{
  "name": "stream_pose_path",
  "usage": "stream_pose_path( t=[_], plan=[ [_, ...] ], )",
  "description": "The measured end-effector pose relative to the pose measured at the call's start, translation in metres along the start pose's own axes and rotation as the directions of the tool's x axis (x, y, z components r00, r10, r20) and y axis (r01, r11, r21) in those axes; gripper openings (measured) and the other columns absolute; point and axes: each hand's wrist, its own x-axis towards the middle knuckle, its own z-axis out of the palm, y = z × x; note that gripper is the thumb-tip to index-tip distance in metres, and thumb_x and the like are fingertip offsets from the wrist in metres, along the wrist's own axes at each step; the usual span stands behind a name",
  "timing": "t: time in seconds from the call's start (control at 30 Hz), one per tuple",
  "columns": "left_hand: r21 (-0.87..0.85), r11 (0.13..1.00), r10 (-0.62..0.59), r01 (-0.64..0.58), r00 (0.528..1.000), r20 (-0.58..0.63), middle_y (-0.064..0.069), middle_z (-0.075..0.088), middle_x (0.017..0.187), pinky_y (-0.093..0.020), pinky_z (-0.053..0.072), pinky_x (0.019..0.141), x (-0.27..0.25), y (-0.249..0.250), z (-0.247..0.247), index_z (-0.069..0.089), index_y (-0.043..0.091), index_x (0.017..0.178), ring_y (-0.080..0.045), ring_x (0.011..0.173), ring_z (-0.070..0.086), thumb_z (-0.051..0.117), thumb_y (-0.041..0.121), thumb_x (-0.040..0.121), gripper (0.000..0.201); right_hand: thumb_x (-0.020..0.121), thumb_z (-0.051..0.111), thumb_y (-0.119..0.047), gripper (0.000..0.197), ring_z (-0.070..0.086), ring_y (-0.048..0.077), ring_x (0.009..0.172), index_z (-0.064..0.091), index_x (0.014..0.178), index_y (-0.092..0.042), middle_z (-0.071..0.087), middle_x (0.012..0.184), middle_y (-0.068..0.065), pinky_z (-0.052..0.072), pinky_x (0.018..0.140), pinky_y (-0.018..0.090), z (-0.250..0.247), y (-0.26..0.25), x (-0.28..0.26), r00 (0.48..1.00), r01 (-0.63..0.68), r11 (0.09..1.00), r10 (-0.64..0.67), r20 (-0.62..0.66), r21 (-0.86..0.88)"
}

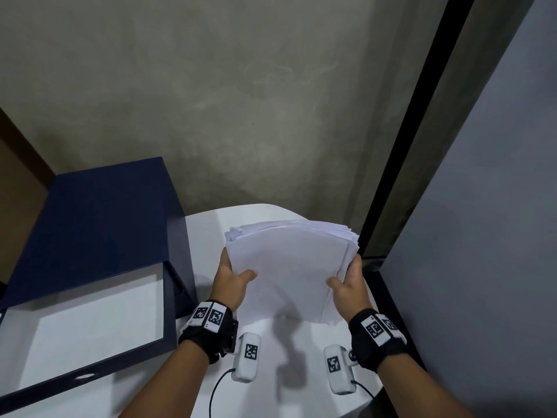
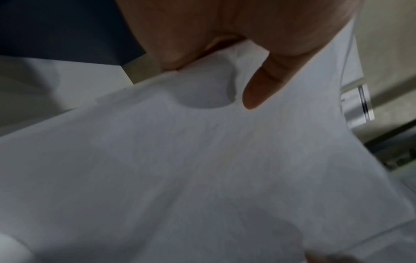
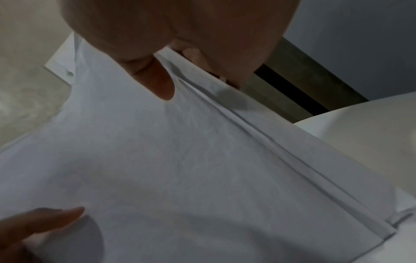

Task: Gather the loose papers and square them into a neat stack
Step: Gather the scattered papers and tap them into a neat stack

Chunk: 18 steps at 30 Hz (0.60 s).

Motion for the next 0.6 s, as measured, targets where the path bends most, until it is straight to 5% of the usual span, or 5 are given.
stream_pose_path(
  t=[0.13,0.23,0.43,0.5,0.6],
  plan=[
    [-0.027,0.999,0.019,-0.019,1.0,-0.001,0.002,0.065,0.094,-0.024,0.048,0.067,-0.007,0.003,0.005,0.05,0.023,0.116,-0.021,0.088,0.062,0.062,-0.006,0.073,0.053,0.072,0.051,0.004,0.064,0.06,-0.008,0.086,0.04,0.127,-0.026,0.059,0.107,-0.007,0.047,0.077,0.024,0.004,-0.004,-0.002,1.0,0.025,0.998,-0.025,-0.002,0.062],
    [-0.112,0.989,0.104,-0.102,0.994,0.014,-0.001,0.064,0.095,-0.023,0.052,0.069,-0.011,0.014,0.002,0.047,0.024,0.117,-0.013,0.082,0.064,0.06,0.003,0.059,0.064,0.064,0.05,-0.003,0.06,0.062,-0.004,0.082,0.043,0.121,-0.022,0.06,0.102,-0.003,0.047,0.072,0.021,0.0,-0.007,-0.002,0.999,0.043,0.989,-0.038,-0.039,0.14],
    [-0.144,0.957,0.251,-0.25,0.968,-0.011,-0.015,0.055,0.119,-0.06,0.043,0.096,-0.006,0.033,0.002,0.052,0.026,0.119,-0.039,0.106,0.058,0.078,0.04,0.069,0.057,0.066,0.054,0.002,0.062,0.064,0.009,0.096,0.046,0.125,-0.012,0.064,0.107,0.002,0.051,0.082,0.025,-0.003,-0.02,0.001,0.987,0.151,0.97,-0.157,0.016,0.193],
    [-0.08,0.953,0.284,-0.291,0.955,-0.088,-0.002,0.061,0.115,-0.046,0.048,0.096,-0.005,0.042,0.008,0.056,0.029,0.114,-0.025,0.106,0.061,0.07,0.058,0.071,0.054,0.069,0.063,-0.007,0.062,0.064,0.018,0.105,0.044,0.129,-0.009,0.063,0.116,0.009,0.051,0.091,0.034,0.0,-0.022,0.0,0.982,0.173,0.964,-0.183,0.034,0.201],
    [-0.051,0.952,0.285,-0.302,0.936,-0.208,0.023,0.063,0.088,-0.016,0.047,0.075,-0.002,0.051,0.017,0.06,0.024,0.103,0.003,0.079,0.059,0.07,0.048,0.073,0.04,0.072,0.076,-0.032,0.068,0.061,0.031,0.116,0.045,0.13,-0.012,0.062,0.124,0.013,0.049,0.1,0.047,0.003,-0.023,-0.003,0.983,0.174,0.958,-0.183,0.022,0.228]
  ],
)
